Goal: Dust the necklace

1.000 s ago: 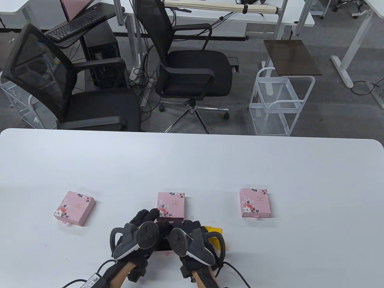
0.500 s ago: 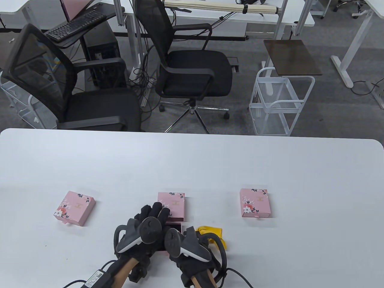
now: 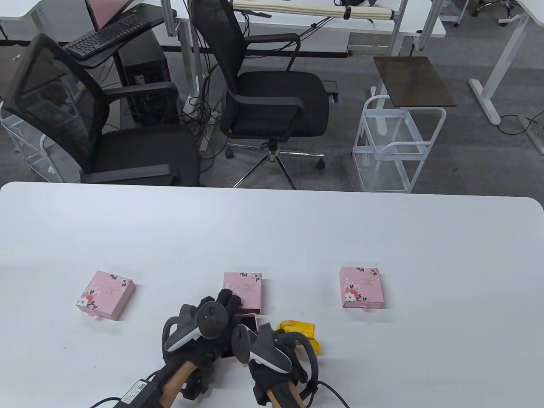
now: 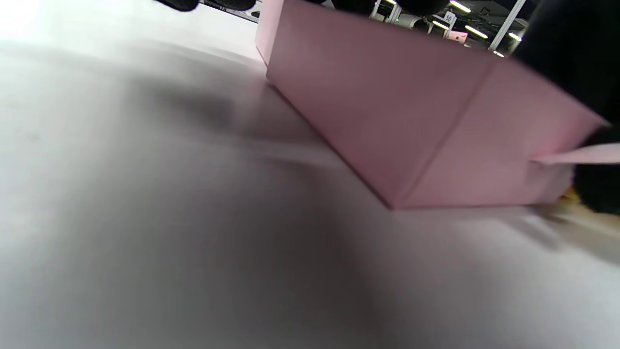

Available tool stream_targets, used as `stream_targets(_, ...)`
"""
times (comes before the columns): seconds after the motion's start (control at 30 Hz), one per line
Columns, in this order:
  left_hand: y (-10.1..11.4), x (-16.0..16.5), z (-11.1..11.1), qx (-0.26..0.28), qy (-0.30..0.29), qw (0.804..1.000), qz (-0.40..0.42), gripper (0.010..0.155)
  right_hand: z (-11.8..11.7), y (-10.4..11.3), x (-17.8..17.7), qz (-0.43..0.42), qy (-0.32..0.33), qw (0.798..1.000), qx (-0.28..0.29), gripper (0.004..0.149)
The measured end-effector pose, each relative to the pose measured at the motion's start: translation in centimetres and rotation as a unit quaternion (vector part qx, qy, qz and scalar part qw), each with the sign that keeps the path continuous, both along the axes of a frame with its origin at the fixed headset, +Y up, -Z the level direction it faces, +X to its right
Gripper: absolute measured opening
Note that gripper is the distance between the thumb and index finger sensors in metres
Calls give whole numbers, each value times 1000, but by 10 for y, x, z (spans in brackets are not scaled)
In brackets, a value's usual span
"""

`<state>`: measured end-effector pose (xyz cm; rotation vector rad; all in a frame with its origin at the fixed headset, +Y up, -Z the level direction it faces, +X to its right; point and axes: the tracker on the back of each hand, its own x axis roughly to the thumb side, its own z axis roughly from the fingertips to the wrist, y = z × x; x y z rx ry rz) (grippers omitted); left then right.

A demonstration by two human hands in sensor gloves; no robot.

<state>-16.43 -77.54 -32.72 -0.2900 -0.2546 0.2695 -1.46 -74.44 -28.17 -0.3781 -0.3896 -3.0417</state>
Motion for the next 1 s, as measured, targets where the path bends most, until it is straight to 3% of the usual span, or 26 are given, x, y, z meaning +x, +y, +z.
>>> stream_targets(0.4, 0, -3, -1, 1, 4, 1000, 15, 57, 3, 4, 2, -34, 5, 995, 94, 42)
stream_targets(0.63, -1, -5, -2, -2, 3, 1000, 15, 57, 4, 11, 2, -41, -2, 993, 108, 42)
stream_targets(1.0, -1, -7, -4, -13, 3, 999, 35, 57, -1, -3, -3, -18, -19, 992, 120, 41)
